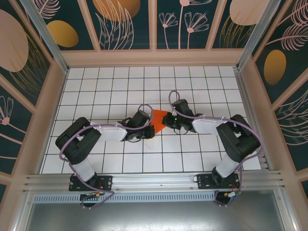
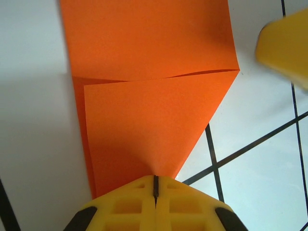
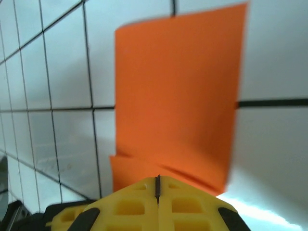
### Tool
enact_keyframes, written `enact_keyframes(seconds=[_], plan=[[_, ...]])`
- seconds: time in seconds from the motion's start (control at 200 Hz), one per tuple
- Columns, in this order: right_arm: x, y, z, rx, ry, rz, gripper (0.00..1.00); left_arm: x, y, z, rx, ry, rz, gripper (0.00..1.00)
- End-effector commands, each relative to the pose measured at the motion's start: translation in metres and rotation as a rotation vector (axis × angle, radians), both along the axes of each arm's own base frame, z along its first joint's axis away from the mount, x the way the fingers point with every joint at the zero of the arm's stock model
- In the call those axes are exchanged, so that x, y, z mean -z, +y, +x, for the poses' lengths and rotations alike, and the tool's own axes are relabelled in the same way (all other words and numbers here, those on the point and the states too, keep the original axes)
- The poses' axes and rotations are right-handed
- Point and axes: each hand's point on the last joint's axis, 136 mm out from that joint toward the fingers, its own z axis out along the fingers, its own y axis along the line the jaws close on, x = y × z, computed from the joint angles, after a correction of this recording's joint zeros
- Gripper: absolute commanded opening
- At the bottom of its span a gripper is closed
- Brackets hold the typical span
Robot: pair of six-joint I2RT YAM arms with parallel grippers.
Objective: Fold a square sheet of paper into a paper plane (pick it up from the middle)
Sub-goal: Third fold the triangle at the center of the table.
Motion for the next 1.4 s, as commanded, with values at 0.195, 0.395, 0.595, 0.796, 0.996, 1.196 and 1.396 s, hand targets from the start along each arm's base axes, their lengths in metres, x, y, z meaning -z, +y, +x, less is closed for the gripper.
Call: enact_keyframes(seconds=[0.195,0.395,0.595,0.796,0.996,1.196,1.396], plan=[[0.026,0.019,-0.010,-0.046,0.085,0.034,0.00,0.024,0.026,-0.019,-0.045,0.096,0.082,0.00],[0.051,0.001,-0.018,-0.009,0.134,-0.065,0.00,-0.017,0.005,-0.002,-0.064,0.027,-0.050,0.00],[0.062,-0.004,-0.023,0.001,0.162,-0.090,0.00,-0.044,-0.011,0.014,-0.049,-0.049,-0.114,0.03],[0.066,-0.004,-0.024,0.001,0.176,-0.095,0.00,-0.016,-0.017,0.013,-0.024,0.015,-0.072,0.01],[0.071,-0.007,-0.027,0.001,0.191,-0.106,0.00,0.001,-0.017,0.006,-0.010,0.061,-0.062,0.00],[0.075,-0.010,-0.027,0.009,0.201,-0.126,0.00,0.025,-0.001,-0.009,-0.006,0.108,0.003,0.00],[0.083,-0.020,-0.029,0.028,0.226,-0.167,0.00,0.037,0.022,-0.033,0.019,0.136,0.056,0.00]])
